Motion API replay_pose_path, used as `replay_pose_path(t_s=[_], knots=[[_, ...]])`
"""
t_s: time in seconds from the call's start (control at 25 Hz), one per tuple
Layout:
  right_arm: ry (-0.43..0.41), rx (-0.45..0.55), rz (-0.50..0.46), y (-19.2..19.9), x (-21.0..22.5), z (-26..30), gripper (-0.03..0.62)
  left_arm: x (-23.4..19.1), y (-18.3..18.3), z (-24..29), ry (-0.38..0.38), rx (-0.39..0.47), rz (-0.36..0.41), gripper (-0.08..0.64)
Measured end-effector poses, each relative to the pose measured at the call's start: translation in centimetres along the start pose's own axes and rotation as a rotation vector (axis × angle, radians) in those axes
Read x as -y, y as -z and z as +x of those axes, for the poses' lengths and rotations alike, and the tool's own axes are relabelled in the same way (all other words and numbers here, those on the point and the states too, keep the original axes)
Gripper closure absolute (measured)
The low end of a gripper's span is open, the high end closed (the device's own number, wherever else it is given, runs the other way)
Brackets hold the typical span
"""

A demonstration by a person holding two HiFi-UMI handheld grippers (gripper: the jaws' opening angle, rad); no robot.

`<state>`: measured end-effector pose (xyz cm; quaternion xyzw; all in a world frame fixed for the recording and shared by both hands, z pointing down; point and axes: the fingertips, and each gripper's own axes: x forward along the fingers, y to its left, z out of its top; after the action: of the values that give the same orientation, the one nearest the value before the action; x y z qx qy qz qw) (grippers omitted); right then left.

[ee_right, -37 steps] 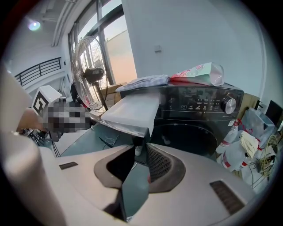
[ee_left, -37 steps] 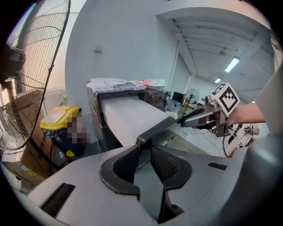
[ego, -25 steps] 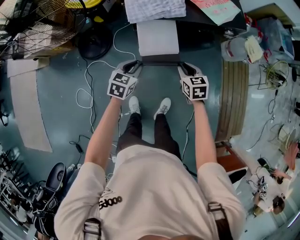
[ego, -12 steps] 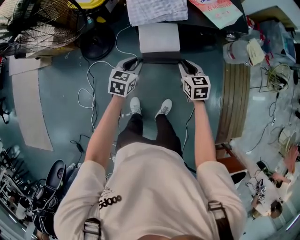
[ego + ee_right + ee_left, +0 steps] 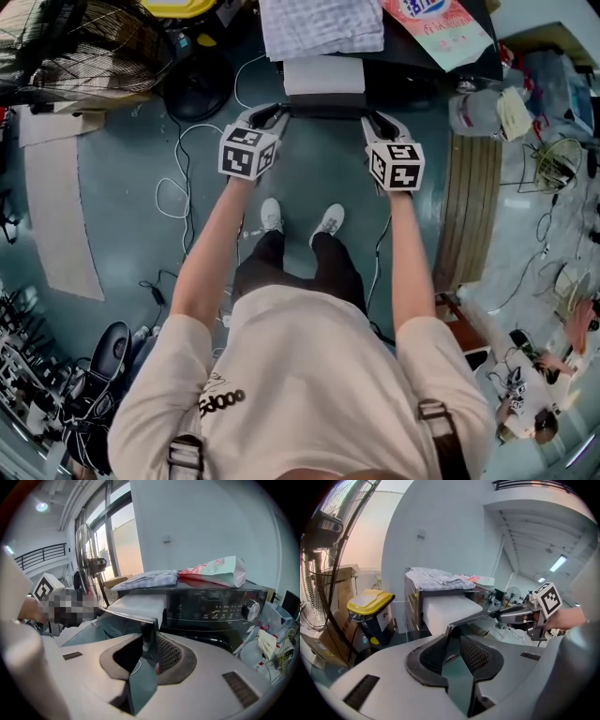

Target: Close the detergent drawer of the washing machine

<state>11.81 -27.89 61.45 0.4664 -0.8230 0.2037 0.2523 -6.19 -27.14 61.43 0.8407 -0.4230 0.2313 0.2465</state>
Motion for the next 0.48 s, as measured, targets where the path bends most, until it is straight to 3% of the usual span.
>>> replay_pose_path(t_s=[0.48], knots=[[0.016,0.041,0.014,-3.6,1.5,3.6,0.514,-3.7,-2.9,2.3,-0.033,0.048,-0.078,0.46]])
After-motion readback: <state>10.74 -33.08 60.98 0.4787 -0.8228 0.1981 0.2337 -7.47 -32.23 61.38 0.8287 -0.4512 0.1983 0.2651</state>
